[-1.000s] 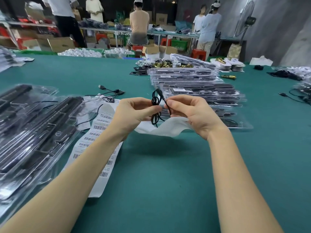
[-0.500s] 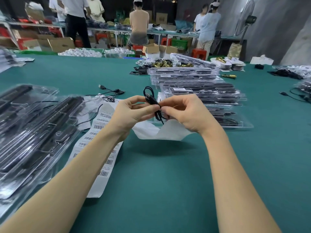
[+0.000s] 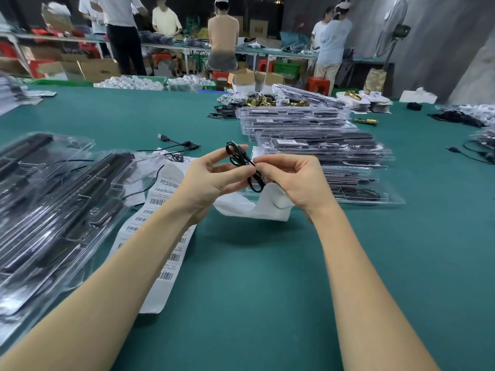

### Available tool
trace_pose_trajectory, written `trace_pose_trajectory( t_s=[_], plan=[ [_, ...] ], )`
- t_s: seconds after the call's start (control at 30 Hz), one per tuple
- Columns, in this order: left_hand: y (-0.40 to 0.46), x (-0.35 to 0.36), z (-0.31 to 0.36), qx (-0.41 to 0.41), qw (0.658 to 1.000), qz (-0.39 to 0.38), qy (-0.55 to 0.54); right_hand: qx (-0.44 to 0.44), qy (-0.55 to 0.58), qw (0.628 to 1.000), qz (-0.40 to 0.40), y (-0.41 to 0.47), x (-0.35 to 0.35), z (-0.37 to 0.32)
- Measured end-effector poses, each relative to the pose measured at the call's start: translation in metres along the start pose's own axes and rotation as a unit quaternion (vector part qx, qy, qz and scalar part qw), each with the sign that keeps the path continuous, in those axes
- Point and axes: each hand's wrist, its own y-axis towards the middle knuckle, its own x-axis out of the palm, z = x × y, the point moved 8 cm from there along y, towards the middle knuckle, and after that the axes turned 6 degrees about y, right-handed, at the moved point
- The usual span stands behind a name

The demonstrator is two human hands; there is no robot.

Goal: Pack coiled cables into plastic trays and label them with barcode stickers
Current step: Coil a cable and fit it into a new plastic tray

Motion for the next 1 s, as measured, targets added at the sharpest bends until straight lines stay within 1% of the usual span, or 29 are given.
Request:
trace_pose_trajectory(
  t_s=[0.1,0.2,0.27,0.37,0.43,0.5,0.6,0.73,0.83,0.9,0.97,1.0],
  plan=[
    [-0.001,0.000,-0.003,-0.005,1.000,-0.009,-0.014,0.021,-0.015,0.999,-0.040,-0.001,0.003,0.004],
    [0.000,-0.003,-0.006,-0.013,1.000,0.000,-0.027,0.076,0.030,0.992,-0.098,-0.006,0.008,0.012],
    [0.002,-0.006,-0.011,-0.029,0.999,0.015,-0.042,0.090,0.023,0.989,-0.113,-0.009,0.012,0.016],
    [0.002,-0.007,-0.018,-0.054,0.995,0.042,-0.071,0.020,-0.051,0.996,-0.075,-0.006,0.011,0.011],
    [0.002,-0.007,-0.021,-0.058,0.995,0.051,-0.070,-0.008,-0.086,0.995,-0.056,-0.006,0.009,0.008],
    [0.002,-0.007,-0.022,-0.064,0.994,0.051,-0.068,-0.030,-0.122,0.990,-0.058,-0.006,0.008,0.005],
    [0.002,-0.008,-0.026,-0.093,0.990,0.065,-0.089,-0.067,-0.190,0.976,-0.084,-0.005,0.014,-0.002],
    [0.002,-0.007,-0.028,-0.105,0.989,0.064,-0.087,-0.088,-0.202,0.972,-0.077,-0.005,0.013,-0.005],
    [0.003,-0.006,-0.022,-0.078,0.996,0.045,-0.026,-0.053,-0.154,0.984,-0.073,-0.006,0.007,0.001],
    [0.003,-0.007,-0.013,-0.037,0.996,0.036,0.066,-0.026,-0.125,0.989,-0.075,-0.005,0.006,0.006],
    [0.002,-0.008,0.002,0.031,0.983,0.030,0.180,-0.005,-0.116,0.990,-0.079,-0.005,0.006,0.011],
    [0.000,-0.006,0.010,0.077,0.967,0.019,0.243,0.010,-0.105,0.991,-0.078,-0.004,0.005,0.014]
  ],
)
